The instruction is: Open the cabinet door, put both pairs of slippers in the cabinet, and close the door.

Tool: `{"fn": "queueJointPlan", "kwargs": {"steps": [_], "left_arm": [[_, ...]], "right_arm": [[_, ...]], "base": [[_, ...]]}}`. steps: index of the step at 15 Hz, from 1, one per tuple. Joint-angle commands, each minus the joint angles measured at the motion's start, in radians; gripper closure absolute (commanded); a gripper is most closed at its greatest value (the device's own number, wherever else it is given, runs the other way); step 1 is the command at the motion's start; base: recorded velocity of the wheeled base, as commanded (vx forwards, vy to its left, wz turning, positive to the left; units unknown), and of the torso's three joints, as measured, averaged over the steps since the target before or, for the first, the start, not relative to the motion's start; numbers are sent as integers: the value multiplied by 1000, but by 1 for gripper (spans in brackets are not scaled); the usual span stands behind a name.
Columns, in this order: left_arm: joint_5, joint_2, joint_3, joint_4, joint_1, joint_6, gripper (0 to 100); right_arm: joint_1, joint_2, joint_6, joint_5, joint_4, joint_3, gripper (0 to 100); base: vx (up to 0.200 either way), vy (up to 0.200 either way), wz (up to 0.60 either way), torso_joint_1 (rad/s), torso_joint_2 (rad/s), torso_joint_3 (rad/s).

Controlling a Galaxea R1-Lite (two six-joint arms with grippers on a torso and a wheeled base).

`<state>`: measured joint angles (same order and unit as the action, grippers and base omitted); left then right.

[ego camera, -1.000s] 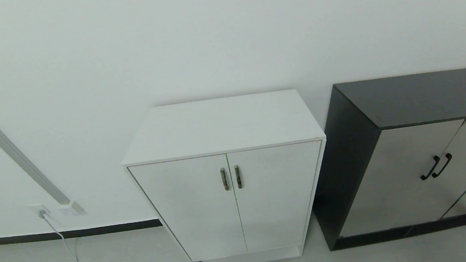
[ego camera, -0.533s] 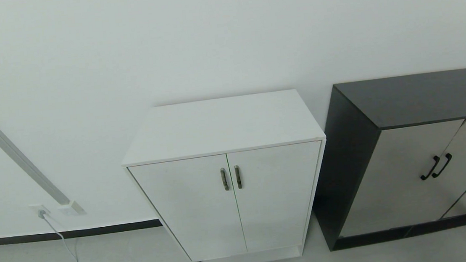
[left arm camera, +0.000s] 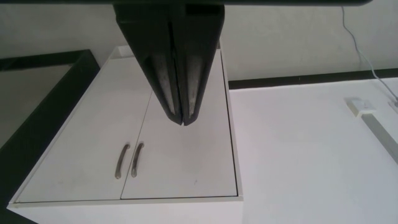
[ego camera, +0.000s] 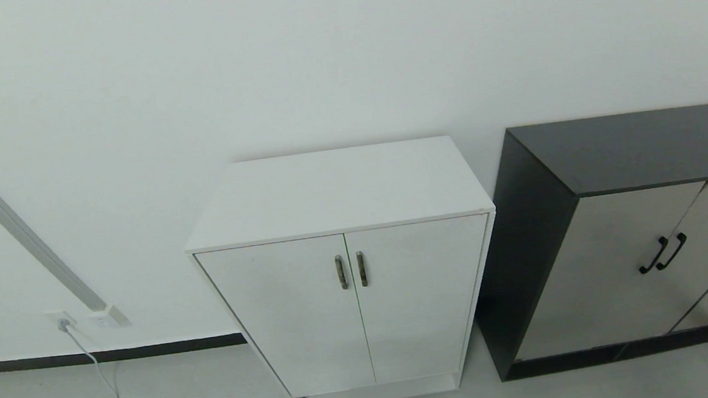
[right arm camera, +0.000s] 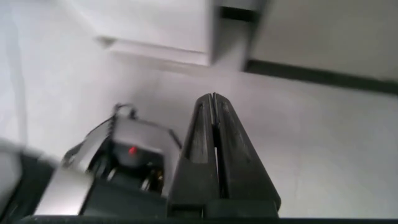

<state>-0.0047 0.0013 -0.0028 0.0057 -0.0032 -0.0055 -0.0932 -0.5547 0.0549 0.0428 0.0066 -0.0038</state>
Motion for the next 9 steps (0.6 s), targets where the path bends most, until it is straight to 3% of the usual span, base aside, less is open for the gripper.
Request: {"fn": "queueJointPlan", "kwargs": {"steps": [1,9], "left_arm": [[0,0,0,0,0,1,100],[0,0,0,0,0,1,100]], "right_arm": [[124,50,8,0,0,1,100],[125,297,-10,6,0,2,100]], "base": [[0,0,0,0,0,0],[0,0,0,0,0,0]]}}
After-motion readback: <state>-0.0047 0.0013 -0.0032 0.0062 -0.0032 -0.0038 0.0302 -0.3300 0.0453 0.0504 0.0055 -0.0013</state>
